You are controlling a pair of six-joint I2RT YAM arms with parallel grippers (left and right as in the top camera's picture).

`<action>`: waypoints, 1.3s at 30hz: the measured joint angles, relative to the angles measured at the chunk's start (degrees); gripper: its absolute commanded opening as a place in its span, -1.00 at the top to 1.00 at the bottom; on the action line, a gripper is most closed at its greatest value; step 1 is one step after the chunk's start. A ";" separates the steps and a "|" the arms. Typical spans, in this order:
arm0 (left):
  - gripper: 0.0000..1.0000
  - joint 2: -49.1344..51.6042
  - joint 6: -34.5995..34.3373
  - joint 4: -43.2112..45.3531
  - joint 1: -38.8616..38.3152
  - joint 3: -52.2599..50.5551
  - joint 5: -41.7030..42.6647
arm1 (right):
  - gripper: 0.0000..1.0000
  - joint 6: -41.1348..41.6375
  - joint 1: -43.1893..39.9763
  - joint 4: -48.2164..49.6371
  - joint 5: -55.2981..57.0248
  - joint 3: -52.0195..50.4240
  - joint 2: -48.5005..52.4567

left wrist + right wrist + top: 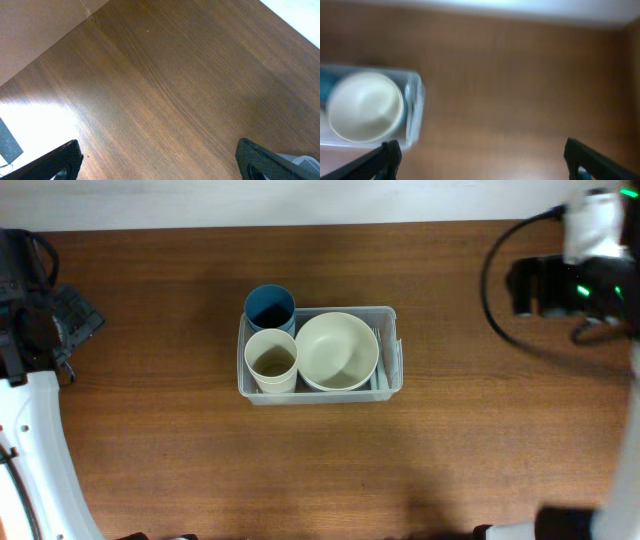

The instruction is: Pack container

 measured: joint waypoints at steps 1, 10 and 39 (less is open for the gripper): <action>-1.00 0.00 0.00 -0.02 -0.02 0.00 0.02 | -0.98 -0.09 0.00 1.88 0.00 -0.85 -3.06; -0.99 0.00 0.00 0.00 0.00 0.00 0.02 | -0.98 -0.46 0.00 37.33 -2.86 -37.88 -39.89; -0.99 0.00 -0.02 -0.02 0.00 0.00 0.02 | -0.98 -0.74 8.35 83.93 -15.23 -125.79 -89.94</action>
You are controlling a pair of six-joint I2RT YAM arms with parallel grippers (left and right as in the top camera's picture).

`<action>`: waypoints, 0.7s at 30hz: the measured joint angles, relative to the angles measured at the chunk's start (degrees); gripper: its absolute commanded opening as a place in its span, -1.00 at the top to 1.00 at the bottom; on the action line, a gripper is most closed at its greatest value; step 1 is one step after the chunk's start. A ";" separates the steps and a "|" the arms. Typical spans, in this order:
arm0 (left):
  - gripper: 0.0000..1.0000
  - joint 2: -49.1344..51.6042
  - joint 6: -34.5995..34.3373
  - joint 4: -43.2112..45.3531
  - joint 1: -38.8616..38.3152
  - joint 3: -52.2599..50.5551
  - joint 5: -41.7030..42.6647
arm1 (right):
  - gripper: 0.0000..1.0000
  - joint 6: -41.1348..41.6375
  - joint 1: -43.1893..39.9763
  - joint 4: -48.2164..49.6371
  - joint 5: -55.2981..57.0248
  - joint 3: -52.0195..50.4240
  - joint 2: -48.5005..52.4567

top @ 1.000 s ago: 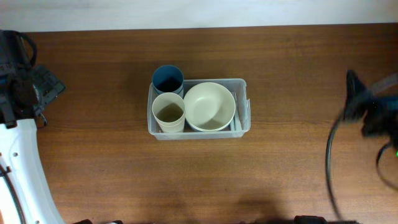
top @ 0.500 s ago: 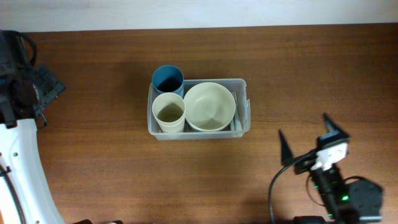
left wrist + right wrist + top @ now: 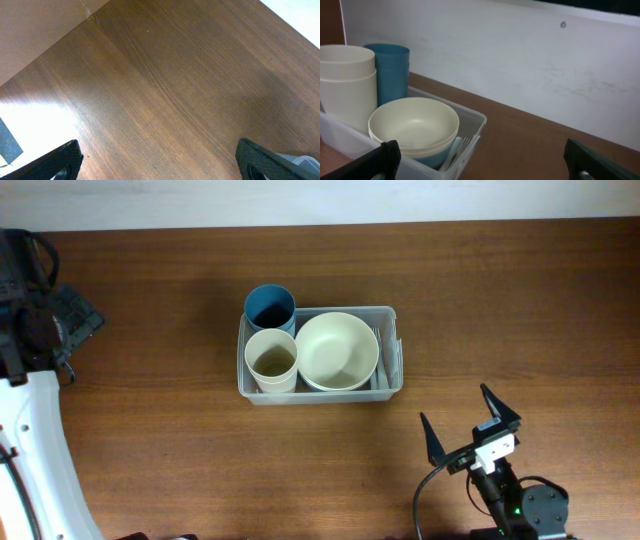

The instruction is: Pack container

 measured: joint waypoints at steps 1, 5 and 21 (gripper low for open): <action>-0.99 0.00 0.00 0.00 0.00 0.00 -0.02 | -0.98 -0.04 0.00 0.15 0.11 -0.55 -0.20; -1.00 0.00 0.00 0.02 0.00 0.00 0.00 | -0.98 -0.02 0.00 0.39 0.59 -2.89 -0.22; -1.00 0.00 0.00 0.00 -0.02 0.00 0.00 | -0.98 -0.02 0.00 1.01 7.52 -6.80 -0.22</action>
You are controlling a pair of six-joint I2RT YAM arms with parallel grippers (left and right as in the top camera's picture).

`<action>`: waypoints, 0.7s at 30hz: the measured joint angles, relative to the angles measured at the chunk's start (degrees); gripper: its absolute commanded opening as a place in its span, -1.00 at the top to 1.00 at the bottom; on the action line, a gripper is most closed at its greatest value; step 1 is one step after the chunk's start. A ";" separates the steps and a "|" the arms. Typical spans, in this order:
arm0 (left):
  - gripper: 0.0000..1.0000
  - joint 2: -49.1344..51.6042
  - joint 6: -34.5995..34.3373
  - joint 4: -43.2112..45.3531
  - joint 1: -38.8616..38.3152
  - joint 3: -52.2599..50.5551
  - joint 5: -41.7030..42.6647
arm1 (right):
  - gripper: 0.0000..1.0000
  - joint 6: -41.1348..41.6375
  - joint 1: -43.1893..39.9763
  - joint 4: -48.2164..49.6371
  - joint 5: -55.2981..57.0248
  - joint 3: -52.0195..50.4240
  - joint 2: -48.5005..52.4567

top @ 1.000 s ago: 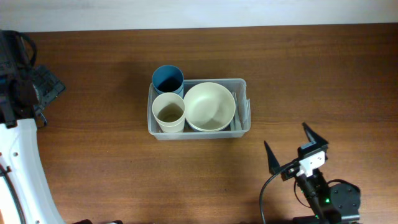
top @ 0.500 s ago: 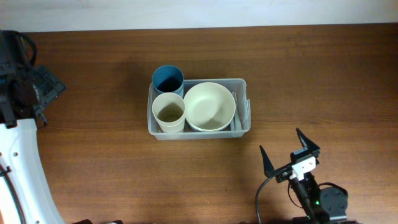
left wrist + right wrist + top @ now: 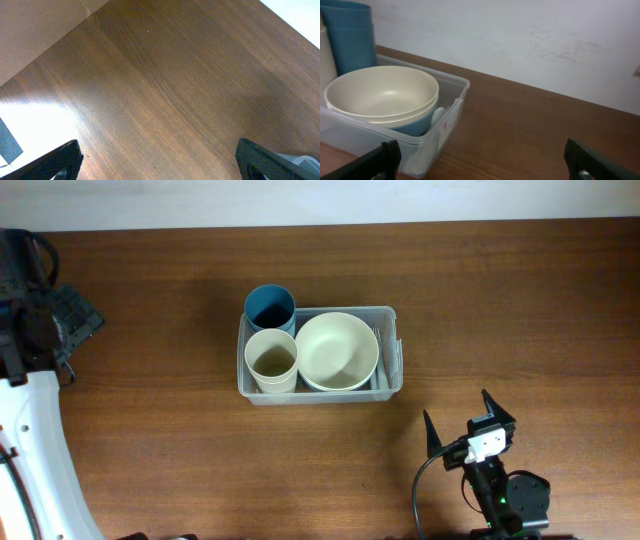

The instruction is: Pack container

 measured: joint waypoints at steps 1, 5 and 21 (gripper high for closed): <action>-0.99 0.00 0.00 0.00 0.00 0.00 0.00 | -0.98 -0.02 0.00 0.00 0.22 0.00 0.00; -1.00 0.00 0.00 0.02 0.00 0.00 0.00 | -0.98 0.00 0.00 -0.02 0.83 0.00 0.00; -1.00 0.00 0.00 0.02 0.02 0.00 0.00 | -0.98 0.00 0.00 -0.04 1.49 -0.02 0.00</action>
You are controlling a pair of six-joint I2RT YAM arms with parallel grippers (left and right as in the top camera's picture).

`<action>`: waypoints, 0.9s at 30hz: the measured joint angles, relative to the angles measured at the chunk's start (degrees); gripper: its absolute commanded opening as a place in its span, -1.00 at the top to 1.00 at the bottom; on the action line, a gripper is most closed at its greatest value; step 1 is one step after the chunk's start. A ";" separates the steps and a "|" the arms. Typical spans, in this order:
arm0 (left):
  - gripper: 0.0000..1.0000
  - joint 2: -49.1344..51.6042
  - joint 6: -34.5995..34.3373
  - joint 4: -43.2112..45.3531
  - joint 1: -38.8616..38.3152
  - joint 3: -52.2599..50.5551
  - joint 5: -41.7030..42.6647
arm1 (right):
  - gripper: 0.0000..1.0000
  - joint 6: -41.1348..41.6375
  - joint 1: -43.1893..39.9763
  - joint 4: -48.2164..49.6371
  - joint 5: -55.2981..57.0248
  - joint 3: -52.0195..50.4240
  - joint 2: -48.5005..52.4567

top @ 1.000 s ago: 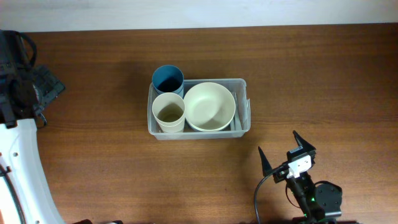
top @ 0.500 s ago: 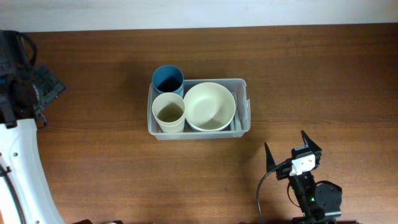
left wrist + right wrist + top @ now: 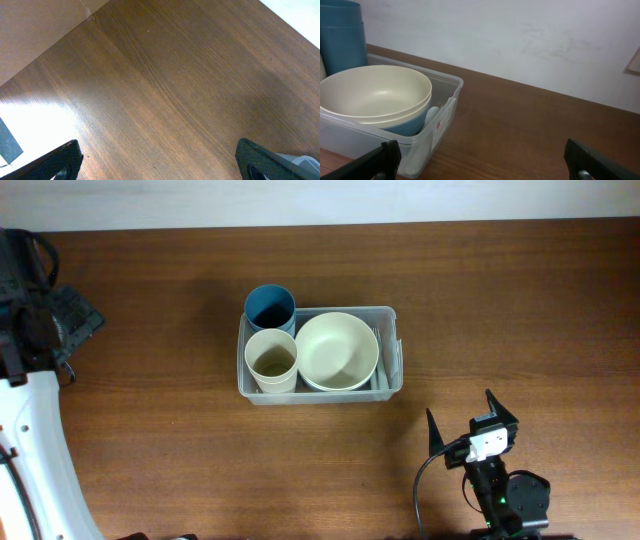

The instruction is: Pack container

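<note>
A clear plastic container [image 3: 391,350] sits mid-table. Inside it are a cream bowl [image 3: 337,350] stacked on a blue one, a cream cup [image 3: 271,360], a blue cup [image 3: 270,308] and pale cutlery along the right wall [image 3: 379,370]. In the right wrist view the container [image 3: 447,120], the bowl [image 3: 372,95] and the blue cup [image 3: 342,35] show at the left. My right gripper [image 3: 470,420] rests open near the table's front edge, right of the container, with nothing between its fingers. My left gripper [image 3: 160,162] is open over bare wood at the far left.
A white wall [image 3: 520,35] runs behind the table's far edge. The left arm's white link [image 3: 40,460] lies along the left side. A black cable [image 3: 425,490] loops beside the right arm base at the front.
The right wrist view has shifted slightly, so the container sits a little further left and lower in it. The left arm and the container's contents have not moved.
My right gripper was first at the table's far right corner, open, with its view blurred. Then it stood low near the front edge, right of the container, and has stayed there with small shifts. My left gripper has stayed open throughout. The container's contents have not changed.
</note>
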 measured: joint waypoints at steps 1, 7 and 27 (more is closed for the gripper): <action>-1.00 0.00 0.02 -0.02 -0.02 0.00 -0.02 | -0.98 -0.02 0.00 0.00 0.00 -0.02 0.00; -1.00 -0.17 -0.07 0.61 0.00 -0.07 0.74 | -0.98 -0.02 0.00 0.02 0.00 -0.02 0.00; -1.00 -52.33 5.35 71.82 -10.12 -64.32 15.91 | -0.98 -0.02 0.00 0.07 0.02 -0.11 -0.04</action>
